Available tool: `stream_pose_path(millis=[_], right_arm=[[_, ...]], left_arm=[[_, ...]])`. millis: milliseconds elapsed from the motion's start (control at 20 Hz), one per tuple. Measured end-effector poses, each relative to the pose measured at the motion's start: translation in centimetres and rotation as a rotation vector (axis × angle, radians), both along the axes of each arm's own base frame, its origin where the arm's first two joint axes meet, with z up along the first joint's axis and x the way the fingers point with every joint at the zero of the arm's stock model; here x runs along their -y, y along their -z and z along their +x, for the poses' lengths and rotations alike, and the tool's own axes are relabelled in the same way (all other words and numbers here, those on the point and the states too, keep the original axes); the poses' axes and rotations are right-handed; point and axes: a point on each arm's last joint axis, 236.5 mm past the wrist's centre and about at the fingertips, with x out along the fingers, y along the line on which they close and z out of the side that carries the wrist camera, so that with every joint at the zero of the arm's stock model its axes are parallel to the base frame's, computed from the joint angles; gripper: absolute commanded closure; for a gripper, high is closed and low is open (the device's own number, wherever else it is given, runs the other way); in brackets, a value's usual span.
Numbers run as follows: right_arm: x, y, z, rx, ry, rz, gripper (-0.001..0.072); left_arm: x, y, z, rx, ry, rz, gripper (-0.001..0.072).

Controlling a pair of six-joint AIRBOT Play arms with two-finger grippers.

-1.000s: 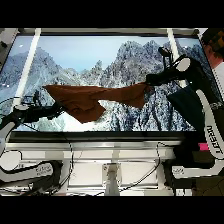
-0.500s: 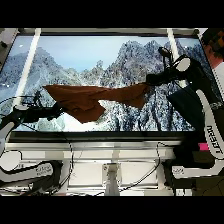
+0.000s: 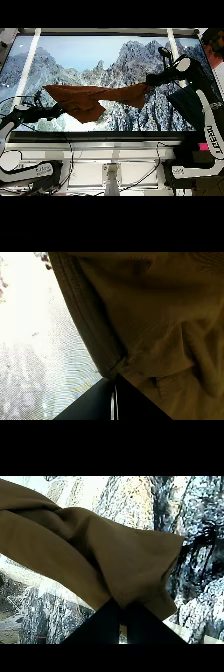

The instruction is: Fold the clothes and pants, and hang the long-sleeved shirts on hangers.

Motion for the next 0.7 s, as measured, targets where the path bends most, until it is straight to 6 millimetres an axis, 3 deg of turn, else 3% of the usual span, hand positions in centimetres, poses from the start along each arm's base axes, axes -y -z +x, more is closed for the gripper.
stream_pose_path(millis=[200,350,500,600,700], right_arm=[[0.0,0.0,0.0,-0.002,0.000,0.000,0.0696],[0.2,0.1,-0.1,-0.003,-0.002,-0.012,0.0696],[1.1,0.5,-0.3,-0.012,-0.011,-0.055,0.0696],[1.5,0.8,-0.6,-0.022,-0.018,-0.077,0.0696],[1.8,1.0,-1.0,-0.038,-0.026,-0.093,0.0696]], left_arm=[[-0.1,-0.4,0.3,0.014,0.007,0.009,0.0690],[-0.4,-3.1,2.6,0.107,0.019,0.016,0.0691],[0.3,-10.4,6.4,0.288,0.040,-0.031,0.0690],[-0.2,-16.7,8.9,0.449,0.041,-0.012,0.0691],[-0.9,-23.2,9.9,0.597,0.052,0.030,0.0691]])
